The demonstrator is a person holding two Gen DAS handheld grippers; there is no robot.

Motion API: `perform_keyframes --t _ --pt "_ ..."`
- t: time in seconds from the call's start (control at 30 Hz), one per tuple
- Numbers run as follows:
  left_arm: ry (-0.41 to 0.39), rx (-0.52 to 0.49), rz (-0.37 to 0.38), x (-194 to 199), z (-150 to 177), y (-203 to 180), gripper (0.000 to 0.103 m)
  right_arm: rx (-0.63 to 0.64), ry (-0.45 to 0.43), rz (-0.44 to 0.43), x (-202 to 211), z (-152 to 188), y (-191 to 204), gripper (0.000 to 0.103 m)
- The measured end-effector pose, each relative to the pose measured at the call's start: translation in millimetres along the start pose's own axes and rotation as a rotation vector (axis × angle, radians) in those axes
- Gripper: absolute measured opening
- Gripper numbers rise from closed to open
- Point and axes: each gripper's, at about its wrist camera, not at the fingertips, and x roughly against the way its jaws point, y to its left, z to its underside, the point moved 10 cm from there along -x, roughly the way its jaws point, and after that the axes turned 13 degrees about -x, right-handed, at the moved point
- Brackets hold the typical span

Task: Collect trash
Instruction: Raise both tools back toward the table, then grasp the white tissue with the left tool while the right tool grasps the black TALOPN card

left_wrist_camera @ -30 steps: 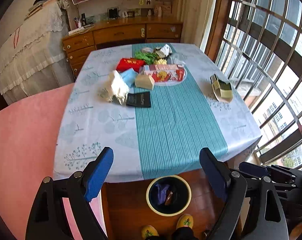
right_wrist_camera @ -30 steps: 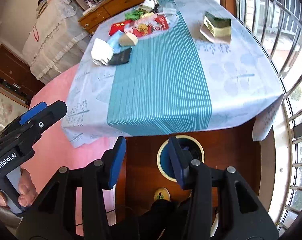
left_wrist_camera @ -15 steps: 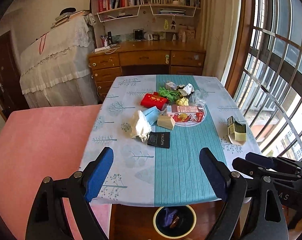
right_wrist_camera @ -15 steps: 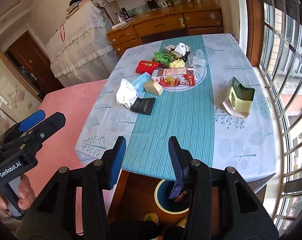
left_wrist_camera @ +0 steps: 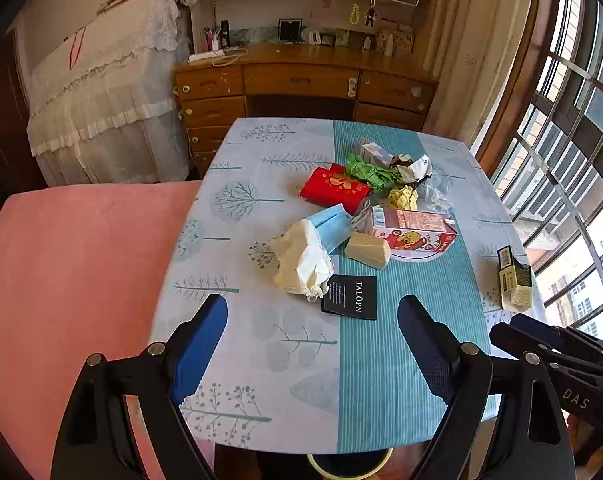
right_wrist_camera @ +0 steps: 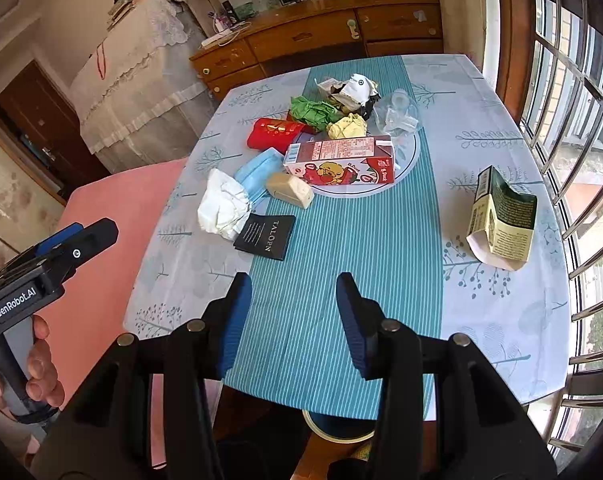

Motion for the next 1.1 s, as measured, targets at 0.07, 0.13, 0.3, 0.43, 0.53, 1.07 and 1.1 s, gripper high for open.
perform_keyframes --t 0.07,0.13,0.3,0.43,0.53,1.07,1.1 --pt "0.047 -0.008 0.035 -34.1 -4.1 8.3 0.088 -0.03 0.015 0.026 -19.6 -4.9 1.6 0.041" --pt "0.092 -0.027 0.062 -66.2 -7.7 13.2 0.087 -0.063 0.028 0.042 -37.6 -9.2 4.2 0.041" --pt "0.2 -0.083 0.12 -139.5 -10.8 18.1 0.078 -0.137 0.057 0.082 -86.8 -14.6 8.9 0.041" --pt "0.275 -0.131 0.157 -187.1 -8.4 12.5 0.076 -0.181 0.077 0.106 -117.3 -12.7 11.3 0.041" --pt "0.311 -0.158 0.18 -209.7 -7.3 8.0 0.072 -0.179 0.09 0.115 -136.7 -10.1 14.7 0.041" --pt "0.374 -0.165 0.36 -233.4 1.7 33.3 0.026 0.329 0.14 0.049 -209.7 -14.1 66.1 0.066" --pt "0.377 -0.165 0.366 -231.9 4.6 36.8 0.026 0.381 0.153 0.033 -213.4 -12.0 70.6 0.067"
